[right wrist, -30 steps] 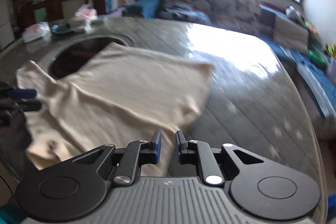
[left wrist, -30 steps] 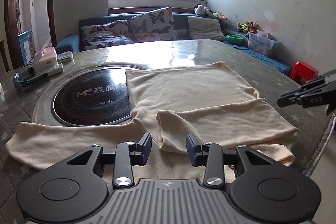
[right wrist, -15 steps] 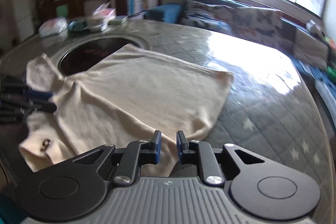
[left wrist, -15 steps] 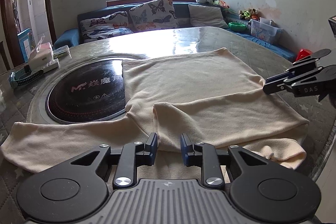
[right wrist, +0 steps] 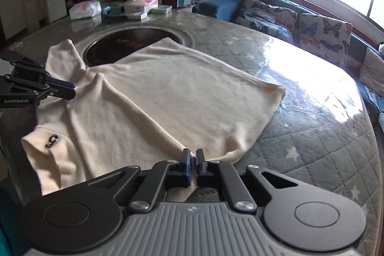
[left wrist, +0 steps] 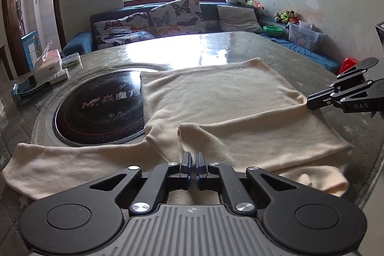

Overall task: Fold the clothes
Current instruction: 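Grasp the opposite sweatshirt side near the printed number with the left gripper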

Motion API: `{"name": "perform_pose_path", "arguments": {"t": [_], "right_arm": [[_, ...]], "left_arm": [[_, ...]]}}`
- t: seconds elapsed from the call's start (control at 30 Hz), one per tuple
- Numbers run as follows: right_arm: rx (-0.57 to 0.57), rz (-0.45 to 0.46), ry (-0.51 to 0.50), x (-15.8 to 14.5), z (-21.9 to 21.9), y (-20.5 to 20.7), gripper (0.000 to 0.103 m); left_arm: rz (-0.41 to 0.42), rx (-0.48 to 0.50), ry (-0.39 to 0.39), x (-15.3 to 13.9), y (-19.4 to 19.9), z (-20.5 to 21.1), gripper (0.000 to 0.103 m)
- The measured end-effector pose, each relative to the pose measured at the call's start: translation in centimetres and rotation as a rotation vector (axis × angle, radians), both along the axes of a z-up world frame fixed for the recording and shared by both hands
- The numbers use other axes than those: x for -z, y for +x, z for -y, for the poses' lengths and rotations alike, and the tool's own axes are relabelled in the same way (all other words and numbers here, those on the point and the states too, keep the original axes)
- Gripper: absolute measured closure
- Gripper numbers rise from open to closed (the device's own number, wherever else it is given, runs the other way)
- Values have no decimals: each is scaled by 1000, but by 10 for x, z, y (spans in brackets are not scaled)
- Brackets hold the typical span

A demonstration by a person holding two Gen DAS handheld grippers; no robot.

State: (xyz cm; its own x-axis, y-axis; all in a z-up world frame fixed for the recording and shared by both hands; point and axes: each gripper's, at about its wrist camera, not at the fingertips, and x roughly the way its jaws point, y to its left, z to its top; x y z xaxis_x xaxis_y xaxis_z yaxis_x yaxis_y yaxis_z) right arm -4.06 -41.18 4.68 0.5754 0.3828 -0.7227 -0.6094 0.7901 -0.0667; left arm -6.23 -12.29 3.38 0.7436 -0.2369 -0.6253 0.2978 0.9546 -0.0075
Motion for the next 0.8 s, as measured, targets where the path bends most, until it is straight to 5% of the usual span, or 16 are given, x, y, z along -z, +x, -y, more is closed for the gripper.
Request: {"name": "perform_pose_path", "arguments": {"t": [0.27, 0.6, 0.8], "right_arm": [[84, 47, -30, -1, 28, -4, 103], [-107, -4, 10, -7, -4, -50, 93], [-89, -25, -36, 3, -4, -57, 92]], "left_arm": [[-49, -15, 23, 8, 7, -3, 99], [-31, 15, 46, 4, 1, -3, 97], [-19, 5, 35, -1, -3, -13, 95]]}}
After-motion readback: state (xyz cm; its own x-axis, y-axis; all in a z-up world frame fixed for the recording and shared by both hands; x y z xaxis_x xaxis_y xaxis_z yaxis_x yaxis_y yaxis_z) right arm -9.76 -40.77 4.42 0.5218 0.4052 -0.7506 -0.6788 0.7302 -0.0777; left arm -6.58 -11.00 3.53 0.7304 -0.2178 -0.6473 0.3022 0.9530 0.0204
